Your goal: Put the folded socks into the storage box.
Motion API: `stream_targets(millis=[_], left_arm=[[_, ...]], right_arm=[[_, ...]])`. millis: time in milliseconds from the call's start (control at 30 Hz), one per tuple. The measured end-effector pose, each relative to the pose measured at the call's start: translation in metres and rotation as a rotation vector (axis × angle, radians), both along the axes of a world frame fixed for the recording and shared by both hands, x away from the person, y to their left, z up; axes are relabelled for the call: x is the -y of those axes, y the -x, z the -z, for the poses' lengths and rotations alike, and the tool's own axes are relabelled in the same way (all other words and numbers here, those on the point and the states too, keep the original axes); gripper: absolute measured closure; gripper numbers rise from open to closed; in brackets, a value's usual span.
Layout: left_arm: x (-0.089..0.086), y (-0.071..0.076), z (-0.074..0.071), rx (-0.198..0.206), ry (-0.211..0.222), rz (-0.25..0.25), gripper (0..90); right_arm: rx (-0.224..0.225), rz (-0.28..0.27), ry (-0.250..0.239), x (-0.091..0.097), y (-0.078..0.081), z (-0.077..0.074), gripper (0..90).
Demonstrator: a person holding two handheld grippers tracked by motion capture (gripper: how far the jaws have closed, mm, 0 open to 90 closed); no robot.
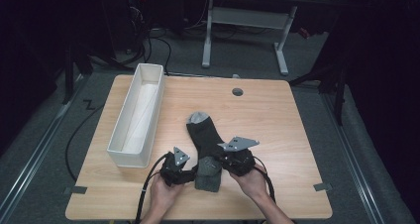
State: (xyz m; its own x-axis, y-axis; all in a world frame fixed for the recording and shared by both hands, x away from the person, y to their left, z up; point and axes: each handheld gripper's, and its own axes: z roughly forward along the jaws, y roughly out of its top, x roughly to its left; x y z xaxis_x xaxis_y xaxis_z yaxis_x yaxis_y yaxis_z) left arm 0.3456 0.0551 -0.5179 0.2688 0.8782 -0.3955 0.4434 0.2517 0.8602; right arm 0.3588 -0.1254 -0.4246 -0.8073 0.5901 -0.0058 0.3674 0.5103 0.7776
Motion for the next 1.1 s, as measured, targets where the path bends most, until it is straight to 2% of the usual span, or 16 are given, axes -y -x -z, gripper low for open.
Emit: stream_targets(millis=[133, 167, 200, 233, 333, 467, 533, 633, 800, 833, 967, 1100], left_arm=[[-0.001, 0.0, 0.0, -0.004, 0.006, -0.002, 33.5], [-0.002, -0.001, -0.001, -0.007, 0.019, -0.005, 33.4], [-0.003, -0.001, -0.001, -0.009, 0.026, -0.008, 33.5], [-0.004, -0.001, -0.001, -0.01, 0.03, -0.008, 33.5], [-0.006, 0.0, -0.002, -0.019, 0.04, -0.016, 33.0], [-0.014, 0.002, -0.006, -0.024, 0.061, -0.036, 32.7], [-0.019, 0.002, -0.009, -0.02, 0.082, -0.045, 32.6], [-0.021, 0.004, -0.017, -0.007, 0.097, -0.046, 32.6], [-0.017, 0.009, -0.03, 0.021, 0.116, -0.018, 32.2], [-0.014, 0.009, -0.032, 0.023, 0.114, -0.009, 32.1], [-0.009, 0.007, -0.028, 0.011, 0.095, 0.0, 32.1], [-0.004, 0.006, -0.017, -0.015, 0.059, 0.002, 31.9]], right_arm=[[-0.013, -0.005, 0.025, -0.005, -0.004, 0.003, 82.7], [-0.027, -0.005, 0.036, -0.007, -0.006, 0.007, 81.2], [-0.049, 0.009, 0.05, -0.011, -0.012, 0.022, 74.9], [-0.049, 0.009, 0.05, -0.011, -0.012, 0.022, 74.9], [-0.079, 0.031, 0.054, -0.013, -0.017, 0.039, 67.3], [-0.084, 0.057, 0.074, -0.017, -0.019, 0.058, 61.9], [-0.074, 0.062, 0.06, -0.016, -0.019, 0.058, 60.8], [-0.044, 0.077, 0.027, -0.012, -0.014, 0.049, 60.7], [-0.008, 0.066, -0.03, 0.003, 0.001, 0.033, 63.7], [-0.005, 0.06, -0.047, 0.01, 0.008, 0.03, 64.9], [-0.026, 0.068, -0.062, 0.015, 0.013, 0.032, 65.0], [-0.068, 0.08, -0.042, 0.011, 0.007, 0.046, 65.1]])
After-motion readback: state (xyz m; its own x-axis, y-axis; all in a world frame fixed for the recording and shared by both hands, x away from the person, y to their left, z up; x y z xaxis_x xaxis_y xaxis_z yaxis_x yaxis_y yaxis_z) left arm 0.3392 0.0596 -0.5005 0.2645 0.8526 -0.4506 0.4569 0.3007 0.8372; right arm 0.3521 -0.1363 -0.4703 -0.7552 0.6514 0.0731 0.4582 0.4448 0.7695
